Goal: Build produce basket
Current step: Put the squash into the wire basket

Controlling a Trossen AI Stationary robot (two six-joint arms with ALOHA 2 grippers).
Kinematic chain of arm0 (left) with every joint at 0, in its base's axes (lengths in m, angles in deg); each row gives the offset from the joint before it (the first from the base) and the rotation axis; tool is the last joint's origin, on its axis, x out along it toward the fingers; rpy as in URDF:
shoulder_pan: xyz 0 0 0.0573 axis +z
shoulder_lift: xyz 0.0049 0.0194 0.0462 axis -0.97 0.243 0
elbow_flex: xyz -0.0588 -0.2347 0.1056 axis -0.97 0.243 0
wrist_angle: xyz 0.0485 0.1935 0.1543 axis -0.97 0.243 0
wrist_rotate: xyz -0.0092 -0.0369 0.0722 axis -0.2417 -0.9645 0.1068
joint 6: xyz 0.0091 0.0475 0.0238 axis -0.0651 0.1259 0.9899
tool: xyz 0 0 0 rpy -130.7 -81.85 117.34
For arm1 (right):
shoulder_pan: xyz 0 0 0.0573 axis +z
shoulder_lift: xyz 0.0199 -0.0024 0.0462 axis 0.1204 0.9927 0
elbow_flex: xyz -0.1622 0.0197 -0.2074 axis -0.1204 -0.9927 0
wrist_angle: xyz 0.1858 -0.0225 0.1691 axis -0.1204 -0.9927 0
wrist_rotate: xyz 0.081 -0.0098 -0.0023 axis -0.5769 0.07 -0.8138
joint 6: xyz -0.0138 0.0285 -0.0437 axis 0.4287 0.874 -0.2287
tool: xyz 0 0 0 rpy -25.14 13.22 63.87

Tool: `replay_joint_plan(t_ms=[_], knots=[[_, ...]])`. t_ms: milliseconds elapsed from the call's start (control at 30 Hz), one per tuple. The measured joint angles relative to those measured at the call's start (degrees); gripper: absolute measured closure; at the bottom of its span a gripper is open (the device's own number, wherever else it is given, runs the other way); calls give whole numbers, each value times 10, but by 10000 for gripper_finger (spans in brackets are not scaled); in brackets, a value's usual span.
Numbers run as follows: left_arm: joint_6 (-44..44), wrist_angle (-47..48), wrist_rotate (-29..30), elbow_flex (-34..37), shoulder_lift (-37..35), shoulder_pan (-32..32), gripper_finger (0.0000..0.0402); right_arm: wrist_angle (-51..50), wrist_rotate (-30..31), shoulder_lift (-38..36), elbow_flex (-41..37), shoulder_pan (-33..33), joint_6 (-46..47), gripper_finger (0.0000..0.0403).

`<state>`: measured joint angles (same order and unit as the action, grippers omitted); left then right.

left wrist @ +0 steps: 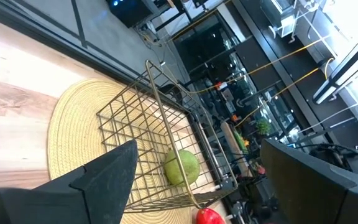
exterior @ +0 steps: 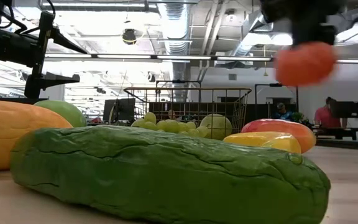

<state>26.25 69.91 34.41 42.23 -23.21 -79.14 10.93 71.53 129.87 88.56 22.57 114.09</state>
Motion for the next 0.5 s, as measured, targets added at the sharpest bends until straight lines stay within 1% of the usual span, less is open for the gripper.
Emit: replay_joint_plan(t_ms=[133, 233, 333, 500], knots=[[0, 0, 0, 0, 0, 0, 74, 85, 16, -43, 1, -80, -59, 153], [0, 0, 0, 0, 0, 0, 74, 152, 16, -49, 1, -149, -122, 153], [1, 2, 0, 0, 0, 0, 74, 211, 16, -34, 2, -219, -178, 153], [1, 10, 0, 0, 0, 0, 74, 262, 16, 23, 2, -313, -257, 153]])
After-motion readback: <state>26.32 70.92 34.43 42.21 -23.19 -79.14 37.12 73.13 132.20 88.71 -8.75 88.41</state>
